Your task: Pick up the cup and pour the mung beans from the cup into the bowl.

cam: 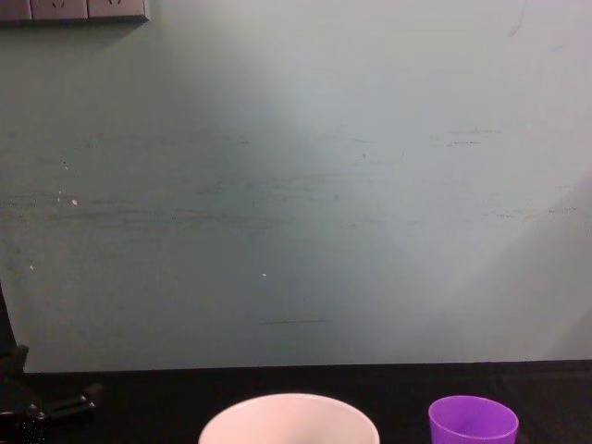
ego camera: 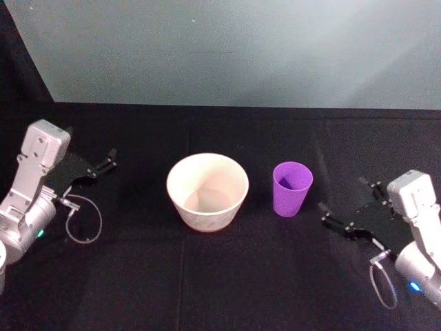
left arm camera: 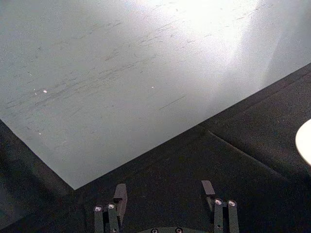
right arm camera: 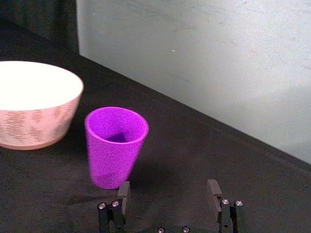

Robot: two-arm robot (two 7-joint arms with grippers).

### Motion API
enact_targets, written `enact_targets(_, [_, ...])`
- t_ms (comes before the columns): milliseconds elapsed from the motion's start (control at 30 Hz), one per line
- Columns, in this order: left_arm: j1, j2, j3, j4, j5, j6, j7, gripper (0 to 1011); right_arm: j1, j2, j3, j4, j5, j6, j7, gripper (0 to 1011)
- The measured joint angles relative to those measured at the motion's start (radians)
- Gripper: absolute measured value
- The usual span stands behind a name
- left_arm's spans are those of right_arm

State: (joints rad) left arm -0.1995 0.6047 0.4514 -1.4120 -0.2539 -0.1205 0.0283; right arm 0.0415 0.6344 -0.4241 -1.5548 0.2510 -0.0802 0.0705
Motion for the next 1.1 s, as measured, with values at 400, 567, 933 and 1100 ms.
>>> enact_targets(400, [0.000,0.000,0.000,0.000,0.000,0.000,0.000,1000,0.043,-0.083,-0.019,0.066,0.028,-0.005,0.101,1003])
enact_targets(567, [0.000,0.000,0.000,0.000,0.000,0.000,0.000,1000,0.081,-0.126,-0.023,0.119,0.019,-0.029,0.120,1003])
enact_targets(933, [0.000,0.000,0.000,0.000,0.000,0.000,0.000,1000,0.131,-0.188,-0.020,0.196,0.020,-0.061,0.181,1003])
enact_targets(1100, [0.000,0.000,0.000,0.000,0.000,0.000,0.000,1000,0.135,-0.204,-0.018,0.202,0.023,-0.062,0.200,1003])
